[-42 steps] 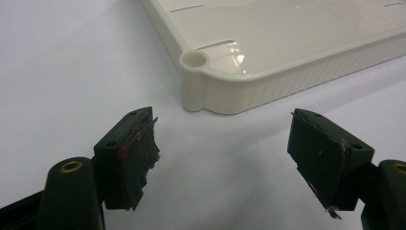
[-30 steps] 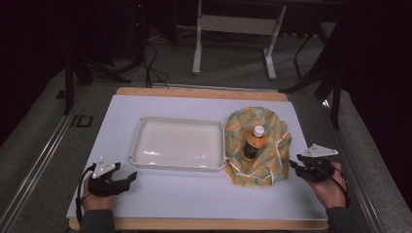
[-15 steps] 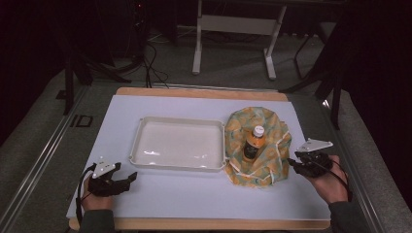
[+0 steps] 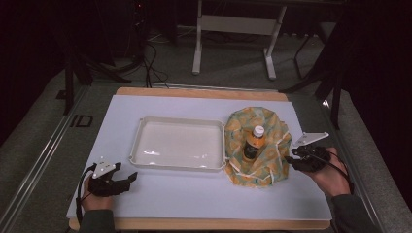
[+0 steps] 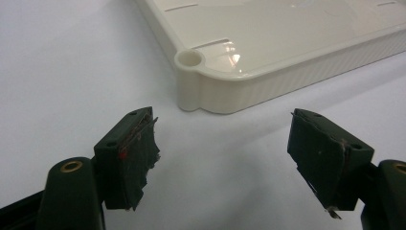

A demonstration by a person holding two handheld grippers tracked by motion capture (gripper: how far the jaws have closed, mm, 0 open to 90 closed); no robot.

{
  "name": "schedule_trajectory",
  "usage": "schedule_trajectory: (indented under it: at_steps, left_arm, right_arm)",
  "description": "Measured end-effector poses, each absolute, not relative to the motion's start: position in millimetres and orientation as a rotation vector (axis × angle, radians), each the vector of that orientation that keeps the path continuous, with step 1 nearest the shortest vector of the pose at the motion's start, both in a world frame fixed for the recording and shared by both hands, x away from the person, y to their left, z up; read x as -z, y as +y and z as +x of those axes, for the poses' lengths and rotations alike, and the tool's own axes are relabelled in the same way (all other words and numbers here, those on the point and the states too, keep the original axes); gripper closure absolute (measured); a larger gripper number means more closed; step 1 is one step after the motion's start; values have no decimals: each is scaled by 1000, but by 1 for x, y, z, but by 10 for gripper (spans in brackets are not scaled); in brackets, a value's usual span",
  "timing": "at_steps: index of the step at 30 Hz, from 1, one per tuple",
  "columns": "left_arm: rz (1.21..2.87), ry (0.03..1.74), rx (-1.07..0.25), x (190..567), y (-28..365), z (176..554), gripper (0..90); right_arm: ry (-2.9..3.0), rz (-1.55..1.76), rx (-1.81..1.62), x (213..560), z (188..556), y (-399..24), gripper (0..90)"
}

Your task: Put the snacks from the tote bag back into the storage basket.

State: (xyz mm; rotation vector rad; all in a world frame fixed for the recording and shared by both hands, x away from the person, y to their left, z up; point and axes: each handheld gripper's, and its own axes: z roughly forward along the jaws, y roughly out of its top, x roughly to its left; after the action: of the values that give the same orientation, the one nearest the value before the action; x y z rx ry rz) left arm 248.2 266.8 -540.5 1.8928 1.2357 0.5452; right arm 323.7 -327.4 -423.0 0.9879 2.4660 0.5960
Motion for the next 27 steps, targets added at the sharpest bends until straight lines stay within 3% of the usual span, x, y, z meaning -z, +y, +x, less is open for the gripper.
schedule_trajectory:
  at_steps: [27]
  left_arm:
    - [1893, 1234, -532, 541, 267, 249, 253]
  right_arm:
    - [2604, 922, -496, 408, 347, -298, 581]
